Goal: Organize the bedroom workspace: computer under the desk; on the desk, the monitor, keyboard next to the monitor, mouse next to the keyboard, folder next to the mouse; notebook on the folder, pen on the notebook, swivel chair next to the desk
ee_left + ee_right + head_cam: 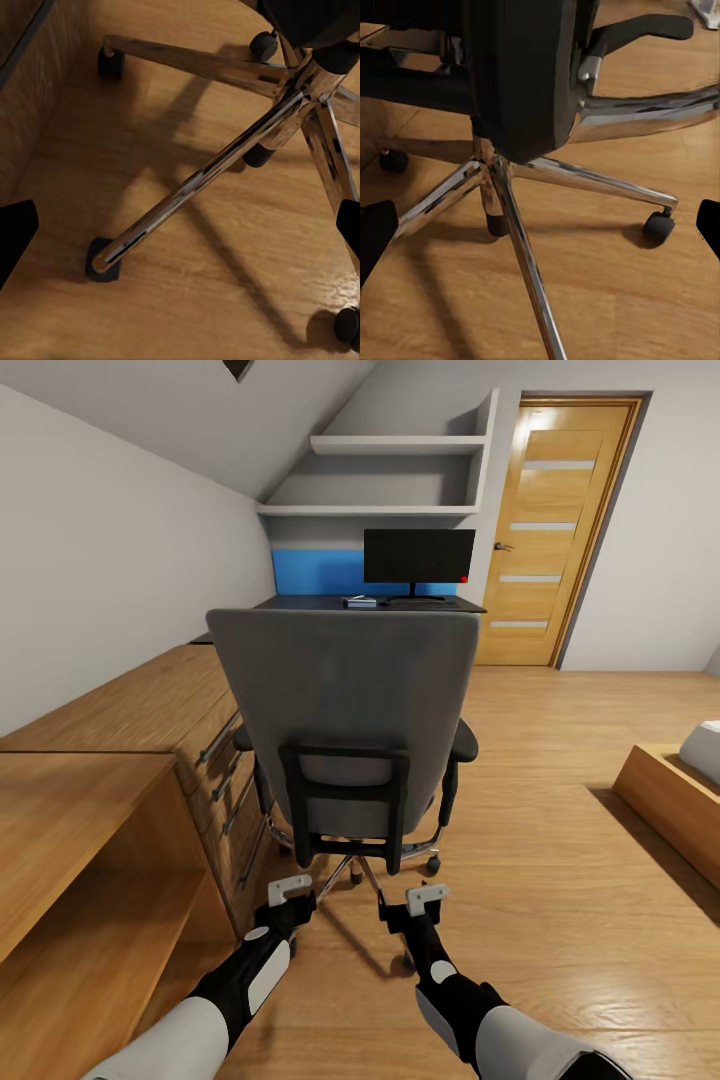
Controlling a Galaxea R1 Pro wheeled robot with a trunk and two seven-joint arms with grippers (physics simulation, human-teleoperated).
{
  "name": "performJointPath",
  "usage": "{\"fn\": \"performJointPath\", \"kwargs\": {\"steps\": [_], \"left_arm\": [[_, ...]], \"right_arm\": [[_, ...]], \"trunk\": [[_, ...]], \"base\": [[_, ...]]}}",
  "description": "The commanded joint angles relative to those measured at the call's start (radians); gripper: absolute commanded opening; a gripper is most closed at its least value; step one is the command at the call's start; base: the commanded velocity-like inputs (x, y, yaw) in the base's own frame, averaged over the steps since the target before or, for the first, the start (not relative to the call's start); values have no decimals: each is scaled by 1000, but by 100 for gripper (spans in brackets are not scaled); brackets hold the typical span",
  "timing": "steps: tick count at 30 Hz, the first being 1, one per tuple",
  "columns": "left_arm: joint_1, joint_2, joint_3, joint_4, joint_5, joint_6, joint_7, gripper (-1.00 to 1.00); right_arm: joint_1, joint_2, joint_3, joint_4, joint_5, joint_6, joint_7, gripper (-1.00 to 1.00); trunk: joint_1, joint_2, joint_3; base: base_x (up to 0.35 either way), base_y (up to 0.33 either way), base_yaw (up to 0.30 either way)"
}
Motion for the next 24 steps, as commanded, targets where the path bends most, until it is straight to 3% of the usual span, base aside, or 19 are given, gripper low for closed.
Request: {"fn": "performJointPath", "kwargs": {"steps": [1,14,24], "left_arm": [[-1,1,-9,0,10,-6,7,100],[-1,-1,-10,-4,11,-5,10,100],[-1,-1,-8,-109,14,-4,7,100]], "right_arm": [[-1,0,8,-11,-9,-6,-6,100],[0,0,7,-76,-8,-9,-20,100],[-1,0,-1,-122,-13,-5,-22,100]], "trunk": [[0,0,-1],[0,0,-1],[0,0,-1]], "base": [[0,0,0],[0,0,0],[0,0,0]]}}
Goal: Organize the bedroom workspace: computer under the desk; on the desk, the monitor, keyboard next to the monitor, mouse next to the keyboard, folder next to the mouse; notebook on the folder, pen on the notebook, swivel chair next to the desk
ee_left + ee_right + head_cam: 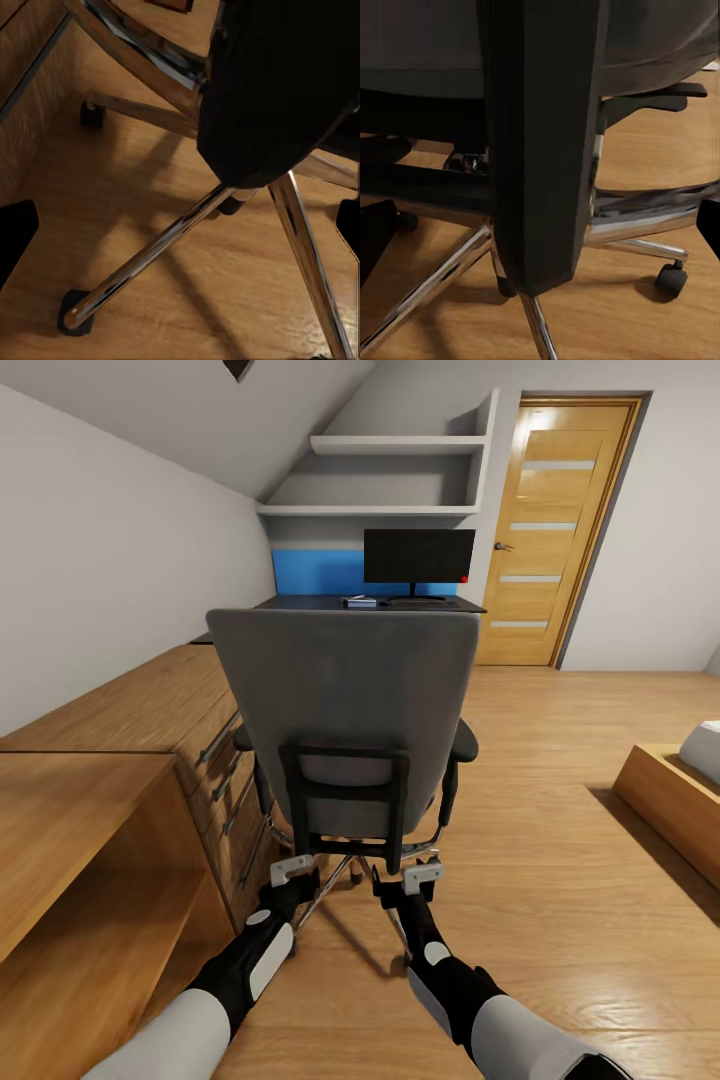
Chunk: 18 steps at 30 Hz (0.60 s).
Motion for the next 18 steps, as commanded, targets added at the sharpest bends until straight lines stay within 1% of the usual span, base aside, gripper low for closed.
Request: {"fn": "performJointPath", "kwargs": {"steps": [1,5,6,11,18], "left_arm": [[-1,1,-8,-3,11,-7,8,100],[-1,2,-7,-6,11,-12,6,100],[-1,4,-7,-7,12,-16,5,100],[-1,5,-7,-7,12,-17,4,100],[-1,3,-8,-5,12,-16,3,100]], "right_arm": [[-1,0,8,4,-10,-5,-6,100],[-1,-2,6,9,-12,-7,-4,100],[-1,-11,7,18,-15,-11,-3,100],[-1,-18,9,25,-15,-14,0,100],[-1,-20,10,26,-16,-15,0,100]], "trunk": [[0,0,-1],[0,0,-1],[0,0,-1],[0,0,-1],[0,0,-1]], "base": [[0,0,0],[0,0,0],[0,0,0],[0,0,0],[0,0,0]]}}
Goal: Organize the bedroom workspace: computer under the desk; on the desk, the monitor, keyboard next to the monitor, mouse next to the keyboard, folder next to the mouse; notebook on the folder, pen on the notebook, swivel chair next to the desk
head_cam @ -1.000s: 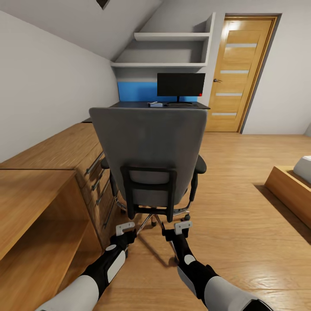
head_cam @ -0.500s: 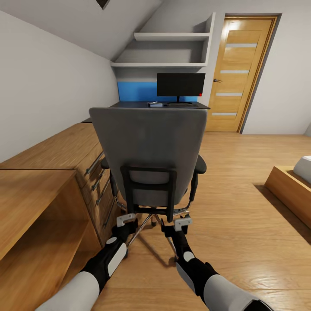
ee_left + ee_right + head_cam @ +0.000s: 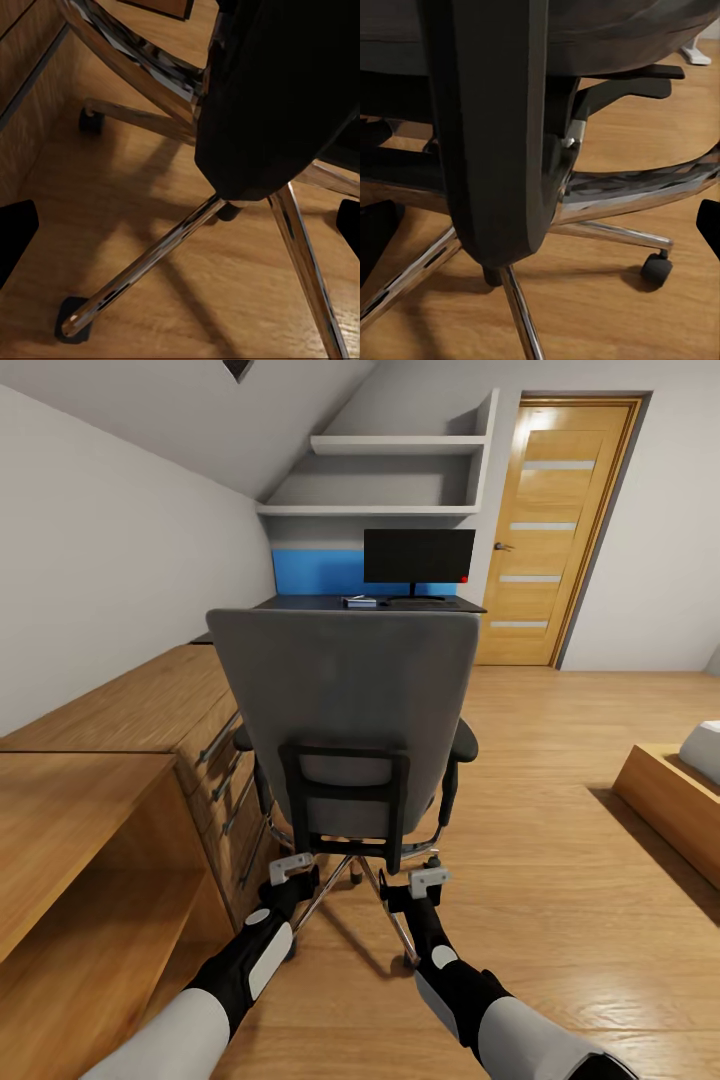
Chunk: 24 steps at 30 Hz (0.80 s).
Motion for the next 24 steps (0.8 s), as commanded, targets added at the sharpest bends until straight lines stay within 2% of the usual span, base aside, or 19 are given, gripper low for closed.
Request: {"fn": "performJointPath", "kwargs": {"steps": [1,13,24], "left_arm": [[-1,1,-8,0,10,-5,8,100],[-1,0,-8,2,10,-4,8,100],[-1,1,-11,2,9,-3,8,100]], "right_arm": [[-1,0,9,1,-8,-3,-5,100],[-1,0,9,0,-8,-4,-7,100],[-1,0,8,0,-8,-4,-8,100]], "trunk": [[0,0,-1],[0,0,-1],[0,0,-1]], "base": [[0,0,0],[11,0,0],[187,0,-74]]}}
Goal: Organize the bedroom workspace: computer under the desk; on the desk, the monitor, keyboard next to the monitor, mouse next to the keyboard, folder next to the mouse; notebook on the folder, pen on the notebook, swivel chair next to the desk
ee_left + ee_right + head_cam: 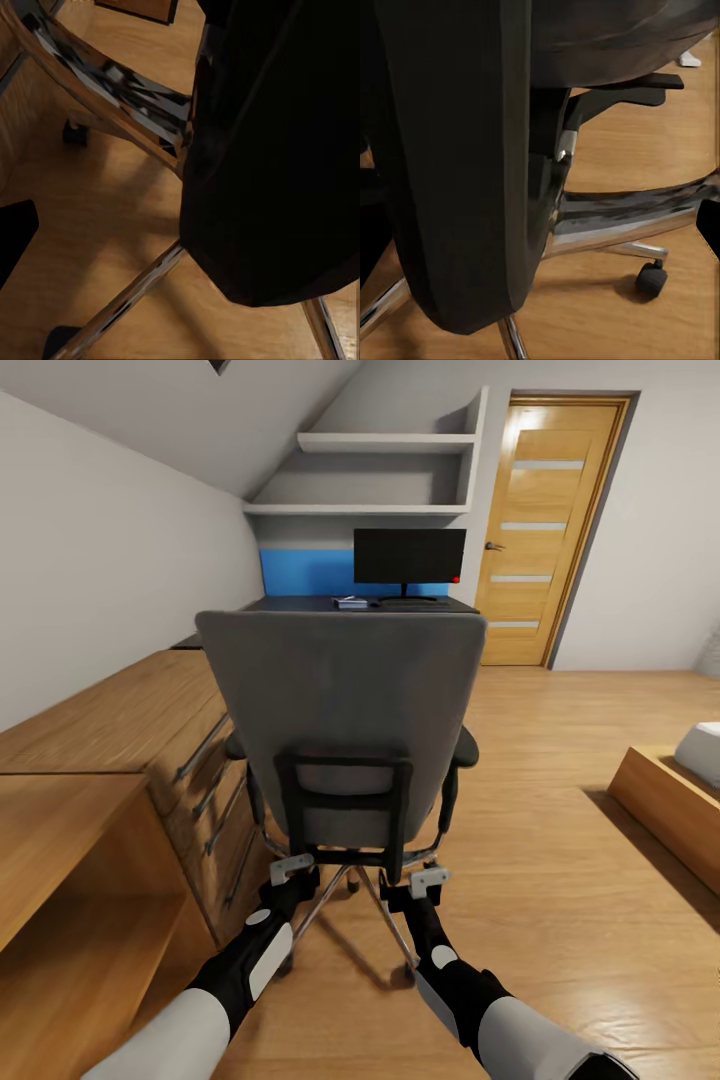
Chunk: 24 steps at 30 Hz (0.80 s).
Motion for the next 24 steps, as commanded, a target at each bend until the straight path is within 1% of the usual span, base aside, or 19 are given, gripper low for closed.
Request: {"fn": "performJointPath", "kwargs": {"steps": [1,10,20,24], "left_arm": [[-1,1,-8,0,11,-5,8,100],[-1,1,-8,2,11,-5,8,100],[-1,0,-10,2,11,-5,9,100],[-1,0,-10,3,11,-5,9,100]], "right_arm": [[-1,0,6,1,-10,-4,-6,100],[-2,0,6,0,-10,-4,-7,100],[-1,0,7,-1,-9,-4,-8,100],[-1,0,7,0,-9,-5,-8,100]], "trunk": [[0,0,-1],[0,0,-1],[0,0,-1],[0,0,-1]], "base": [[217,0,-147],[218,0,-181],[218,0,-230],[218,0,-36]]}}
